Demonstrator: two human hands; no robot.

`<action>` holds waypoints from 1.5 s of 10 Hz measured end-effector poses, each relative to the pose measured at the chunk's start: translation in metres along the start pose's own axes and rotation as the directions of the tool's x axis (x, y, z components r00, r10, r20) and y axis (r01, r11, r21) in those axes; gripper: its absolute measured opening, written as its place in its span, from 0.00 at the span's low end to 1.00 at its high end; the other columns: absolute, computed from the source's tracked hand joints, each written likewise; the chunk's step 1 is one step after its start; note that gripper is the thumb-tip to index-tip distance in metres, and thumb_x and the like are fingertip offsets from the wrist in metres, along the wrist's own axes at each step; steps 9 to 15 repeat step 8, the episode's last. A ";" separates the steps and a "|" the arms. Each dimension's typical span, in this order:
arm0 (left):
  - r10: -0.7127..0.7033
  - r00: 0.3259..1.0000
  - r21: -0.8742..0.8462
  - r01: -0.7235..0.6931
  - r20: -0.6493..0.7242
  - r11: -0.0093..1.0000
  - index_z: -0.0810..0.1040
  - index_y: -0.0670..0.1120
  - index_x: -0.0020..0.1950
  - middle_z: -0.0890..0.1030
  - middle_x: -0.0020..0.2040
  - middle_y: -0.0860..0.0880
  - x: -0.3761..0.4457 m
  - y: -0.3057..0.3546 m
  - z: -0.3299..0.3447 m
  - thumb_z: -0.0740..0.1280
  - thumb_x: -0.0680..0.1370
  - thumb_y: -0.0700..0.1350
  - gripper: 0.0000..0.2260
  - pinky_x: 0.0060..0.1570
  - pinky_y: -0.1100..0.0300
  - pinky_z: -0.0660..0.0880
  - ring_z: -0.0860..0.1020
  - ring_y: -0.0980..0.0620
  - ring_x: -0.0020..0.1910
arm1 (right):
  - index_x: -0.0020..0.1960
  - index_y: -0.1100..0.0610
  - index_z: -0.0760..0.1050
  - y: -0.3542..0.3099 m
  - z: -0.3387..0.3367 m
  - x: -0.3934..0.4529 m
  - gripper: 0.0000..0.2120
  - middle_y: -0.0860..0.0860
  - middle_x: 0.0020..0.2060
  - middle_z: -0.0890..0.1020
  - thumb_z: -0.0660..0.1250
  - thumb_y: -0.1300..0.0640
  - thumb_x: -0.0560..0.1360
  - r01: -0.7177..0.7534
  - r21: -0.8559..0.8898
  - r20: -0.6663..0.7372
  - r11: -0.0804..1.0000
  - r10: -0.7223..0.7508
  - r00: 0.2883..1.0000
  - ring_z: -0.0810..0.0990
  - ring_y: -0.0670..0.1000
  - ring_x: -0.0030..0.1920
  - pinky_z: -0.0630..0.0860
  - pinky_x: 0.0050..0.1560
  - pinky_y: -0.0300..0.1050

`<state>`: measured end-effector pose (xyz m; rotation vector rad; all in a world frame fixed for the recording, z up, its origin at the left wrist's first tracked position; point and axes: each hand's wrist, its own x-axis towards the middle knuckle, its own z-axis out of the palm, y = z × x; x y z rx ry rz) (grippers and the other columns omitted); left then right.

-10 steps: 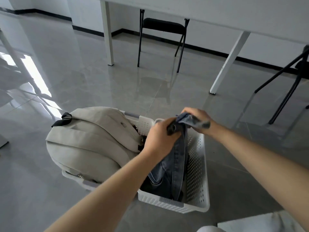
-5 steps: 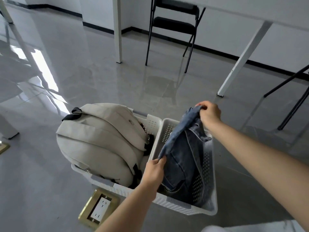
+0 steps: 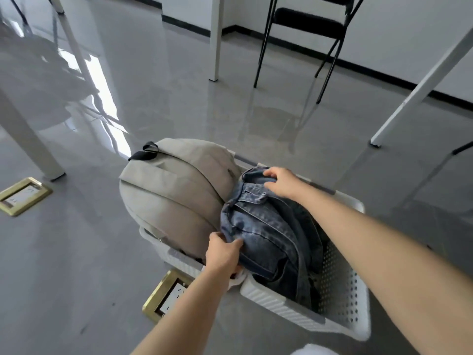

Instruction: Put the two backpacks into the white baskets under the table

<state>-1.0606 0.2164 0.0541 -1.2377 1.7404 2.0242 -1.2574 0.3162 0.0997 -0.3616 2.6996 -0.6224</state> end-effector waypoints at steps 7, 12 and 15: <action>0.377 0.916 0.745 -0.348 0.139 0.569 0.77 0.40 0.58 0.76 0.57 0.42 -0.002 0.005 -0.028 0.61 0.74 0.38 0.14 0.54 0.57 0.69 0.75 0.42 0.58 | 0.74 0.57 0.61 0.011 0.030 -0.050 0.26 0.56 0.74 0.65 0.56 0.46 0.79 0.093 -0.351 0.091 0.932 -0.065 0.994 0.58 0.60 0.76 0.60 0.73 0.57; 0.345 0.929 0.759 -0.319 0.132 0.568 0.79 0.42 0.50 0.79 0.48 0.45 -0.018 0.021 -0.044 0.59 0.74 0.38 0.10 0.44 0.58 0.72 0.75 0.44 0.45 | 0.75 0.60 0.59 -0.001 0.017 -0.078 0.27 0.58 0.74 0.64 0.57 0.49 0.80 0.038 -0.259 0.114 0.965 -0.008 0.993 0.62 0.60 0.74 0.62 0.72 0.54; 0.345 0.929 0.759 -0.319 0.132 0.568 0.79 0.42 0.50 0.79 0.48 0.45 -0.018 0.021 -0.044 0.59 0.74 0.38 0.10 0.44 0.58 0.72 0.75 0.44 0.45 | 0.75 0.60 0.59 -0.001 0.017 -0.078 0.27 0.58 0.74 0.64 0.57 0.49 0.80 0.038 -0.259 0.114 0.965 -0.008 0.993 0.62 0.60 0.74 0.62 0.72 0.54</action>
